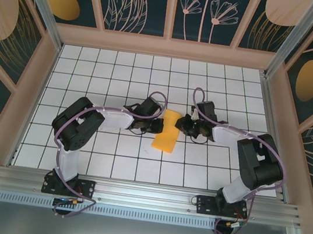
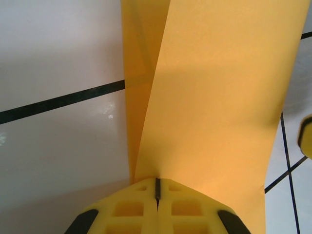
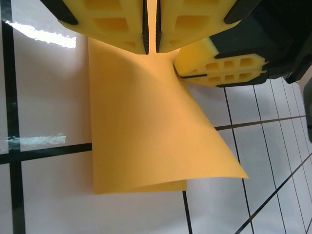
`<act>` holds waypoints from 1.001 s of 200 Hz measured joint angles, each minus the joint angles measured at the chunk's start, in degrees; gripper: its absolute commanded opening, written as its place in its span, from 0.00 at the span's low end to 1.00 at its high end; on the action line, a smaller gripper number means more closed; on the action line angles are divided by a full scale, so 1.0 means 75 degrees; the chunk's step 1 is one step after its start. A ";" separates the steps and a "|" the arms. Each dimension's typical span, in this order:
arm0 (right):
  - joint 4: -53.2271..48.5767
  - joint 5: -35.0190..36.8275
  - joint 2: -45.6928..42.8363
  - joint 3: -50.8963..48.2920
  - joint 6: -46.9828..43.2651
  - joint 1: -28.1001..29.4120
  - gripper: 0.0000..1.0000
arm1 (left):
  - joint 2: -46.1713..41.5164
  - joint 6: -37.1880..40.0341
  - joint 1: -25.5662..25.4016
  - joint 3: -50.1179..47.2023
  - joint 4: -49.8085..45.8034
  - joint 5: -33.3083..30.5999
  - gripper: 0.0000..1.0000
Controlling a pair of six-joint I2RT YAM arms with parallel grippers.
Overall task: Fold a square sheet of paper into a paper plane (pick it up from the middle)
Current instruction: First fold the paper in half at the center of the table.
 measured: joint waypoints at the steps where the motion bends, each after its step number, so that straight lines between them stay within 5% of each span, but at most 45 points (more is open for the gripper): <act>1: 0.0000 0.0000 0.0009 0.0000 0.0000 0.0000 0.16 | 0.0000 0.0000 0.0000 0.0000 0.0000 0.0000 0.00; 200: -0.0003 -0.0300 0.1052 0.0510 -0.0160 -0.0385 0.17 | 0.0000 0.0111 0.0000 -0.0017 0.0015 0.0017 0.00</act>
